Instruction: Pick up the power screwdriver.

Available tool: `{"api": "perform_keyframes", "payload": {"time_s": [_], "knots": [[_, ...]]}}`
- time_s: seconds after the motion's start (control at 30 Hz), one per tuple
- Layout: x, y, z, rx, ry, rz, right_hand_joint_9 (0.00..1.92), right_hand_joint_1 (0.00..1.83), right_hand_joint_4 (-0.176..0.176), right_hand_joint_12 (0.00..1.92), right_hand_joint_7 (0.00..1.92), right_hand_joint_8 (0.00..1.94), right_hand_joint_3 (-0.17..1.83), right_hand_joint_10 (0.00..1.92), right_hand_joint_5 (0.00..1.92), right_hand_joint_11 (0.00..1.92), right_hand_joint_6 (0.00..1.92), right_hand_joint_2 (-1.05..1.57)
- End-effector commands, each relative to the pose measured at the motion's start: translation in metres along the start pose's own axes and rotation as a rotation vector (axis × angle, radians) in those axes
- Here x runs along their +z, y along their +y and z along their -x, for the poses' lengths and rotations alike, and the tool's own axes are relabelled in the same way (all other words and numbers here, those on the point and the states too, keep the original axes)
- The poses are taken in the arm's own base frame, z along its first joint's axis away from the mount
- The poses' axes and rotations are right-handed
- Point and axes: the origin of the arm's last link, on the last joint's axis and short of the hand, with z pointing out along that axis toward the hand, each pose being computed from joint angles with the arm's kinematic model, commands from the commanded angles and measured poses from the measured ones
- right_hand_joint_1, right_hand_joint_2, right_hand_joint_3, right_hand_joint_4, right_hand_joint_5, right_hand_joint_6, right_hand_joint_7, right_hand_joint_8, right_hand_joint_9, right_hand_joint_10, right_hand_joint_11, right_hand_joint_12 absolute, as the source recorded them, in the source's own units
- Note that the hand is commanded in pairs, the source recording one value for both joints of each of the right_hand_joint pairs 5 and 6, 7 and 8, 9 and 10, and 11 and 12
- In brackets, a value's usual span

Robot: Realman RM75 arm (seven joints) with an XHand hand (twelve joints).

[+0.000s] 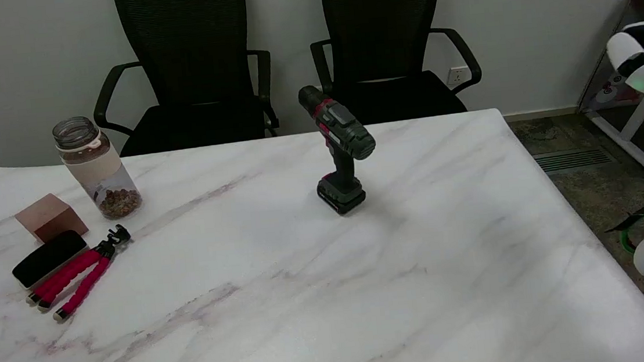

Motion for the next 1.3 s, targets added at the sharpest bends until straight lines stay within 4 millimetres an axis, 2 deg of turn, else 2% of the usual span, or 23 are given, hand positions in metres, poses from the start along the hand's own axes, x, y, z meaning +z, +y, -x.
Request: {"api": "perform_keyframes", "payload": {"time_s": [0.03, 0.1, 0.17, 0.33, 0.43, 0.57, 0.77, 0.9, 1.07, 1.2, 1.3], "knots": [[-0.021, 0.0, 0.02, 0.263, -0.258, -0.052, 0.59, 0.9, -0.149, 0.71, 0.73, 0.73, 0.86, 0.59, 0.73, 0.71, 0.73, 0.29], [-0.027, 0.002, 0.015, 0.262, -0.272, -0.056, 0.58, 0.9, -0.15, 0.71, 0.68, 0.68, 0.84, 0.58, 0.68, 0.71, 0.68, 0.25], [-0.029, 0.003, 0.016, 0.263, -0.278, -0.051, 0.55, 0.9, -0.159, 0.69, 0.52, 0.52, 0.77, 0.55, 0.52, 0.69, 0.52, 0.19], [-0.042, 0.006, 0.032, 0.276, -0.357, -0.008, 0.51, 0.88, -0.163, 0.63, 0.4, 0.4, 0.72, 0.51, 0.4, 0.63, 0.4, 0.17], [-0.052, 0.007, 0.05, 0.283, -0.45, 0.036, 0.5, 0.88, -0.159, 0.62, 0.39, 0.39, 0.71, 0.5, 0.39, 0.62, 0.39, 0.16], [-0.072, 0.006, 0.074, 0.325, -0.551, 0.115, 0.44, 0.83, -0.144, 0.58, 0.33, 0.33, 0.6, 0.44, 0.33, 0.58, 0.33, -0.02], [-0.104, 0.007, 0.107, 0.395, -0.625, 0.199, 0.39, 0.81, -0.142, 0.52, 0.22, 0.22, 0.54, 0.39, 0.22, 0.52, 0.22, -0.01], [-0.123, 0.013, 0.119, 0.431, -0.617, 0.243, 0.37, 0.81, -0.145, 0.51, 0.16, 0.16, 0.53, 0.37, 0.16, 0.51, 0.16, -0.01], [-0.148, 0.018, 0.145, 0.477, -0.632, 0.297, 0.33, 0.81, -0.142, 0.49, 0.1, 0.1, 0.52, 0.33, 0.1, 0.49, 0.1, -0.01], [-0.158, 0.022, 0.163, 0.46, -0.656, 0.317, 0.31, 0.8, -0.139, 0.47, 0.07, 0.07, 0.49, 0.31, 0.07, 0.47, 0.07, 0.01], [-0.165, 0.022, 0.185, 0.461, -0.692, 0.32, 0.31, 0.8, -0.137, 0.47, 0.06, 0.06, 0.48, 0.31, 0.06, 0.47, 0.06, 0.01]]}}
